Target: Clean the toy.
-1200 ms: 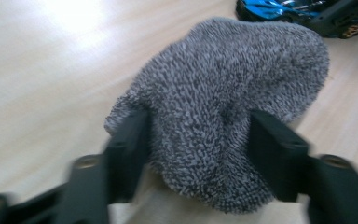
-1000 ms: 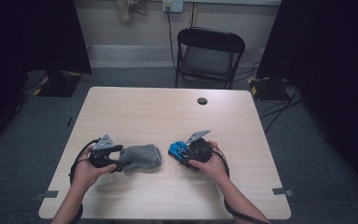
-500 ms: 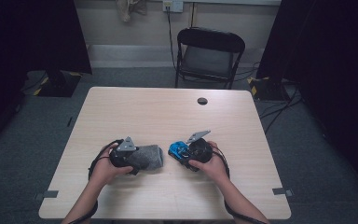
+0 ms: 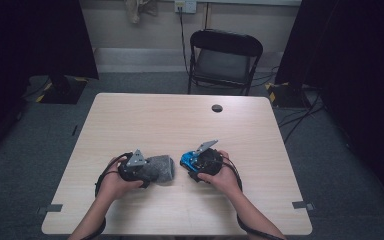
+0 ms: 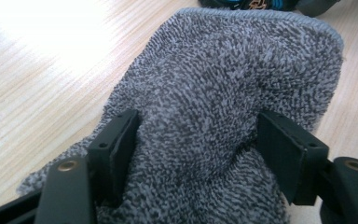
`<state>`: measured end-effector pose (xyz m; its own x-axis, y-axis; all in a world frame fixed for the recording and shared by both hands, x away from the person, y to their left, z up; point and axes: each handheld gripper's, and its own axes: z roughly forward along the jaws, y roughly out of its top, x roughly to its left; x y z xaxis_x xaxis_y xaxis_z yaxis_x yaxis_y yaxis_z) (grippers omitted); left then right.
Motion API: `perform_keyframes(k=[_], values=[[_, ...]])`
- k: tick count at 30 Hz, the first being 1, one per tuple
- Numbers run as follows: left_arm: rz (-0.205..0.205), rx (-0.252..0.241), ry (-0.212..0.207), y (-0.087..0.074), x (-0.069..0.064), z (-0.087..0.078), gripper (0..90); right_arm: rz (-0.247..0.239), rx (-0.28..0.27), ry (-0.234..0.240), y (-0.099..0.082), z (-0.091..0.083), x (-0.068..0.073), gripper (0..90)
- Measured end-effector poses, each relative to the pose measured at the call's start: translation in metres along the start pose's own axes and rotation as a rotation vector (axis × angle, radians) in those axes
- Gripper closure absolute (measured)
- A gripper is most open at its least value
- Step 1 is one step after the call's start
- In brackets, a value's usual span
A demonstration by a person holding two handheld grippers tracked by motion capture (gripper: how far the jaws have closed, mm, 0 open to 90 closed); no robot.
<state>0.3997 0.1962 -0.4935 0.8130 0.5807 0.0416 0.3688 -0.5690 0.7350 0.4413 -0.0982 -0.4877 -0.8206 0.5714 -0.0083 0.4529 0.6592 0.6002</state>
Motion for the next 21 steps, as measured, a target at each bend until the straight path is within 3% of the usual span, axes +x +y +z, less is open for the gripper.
perform_keyframes(k=[6, 10, 21], values=[[-0.003, -0.007, 0.005, -0.0008, 0.0008, -0.0006, 33.8, 0.017, 0.001, 0.004, -0.0017, -0.0012, -0.0015, 16.3], [-0.01, -0.011, 0.005, -0.0012, 0.0007, -0.0005, 34.0, 0.015, 0.025, 0.0, 0.0003, -0.0046, -0.0041, 25.6], [-0.034, -0.026, 0.014, -0.0022, 0.001, -0.0011, 36.4, 0.045, 0.018, -0.017, -0.0022, -0.0064, -0.0018, 26.0]])
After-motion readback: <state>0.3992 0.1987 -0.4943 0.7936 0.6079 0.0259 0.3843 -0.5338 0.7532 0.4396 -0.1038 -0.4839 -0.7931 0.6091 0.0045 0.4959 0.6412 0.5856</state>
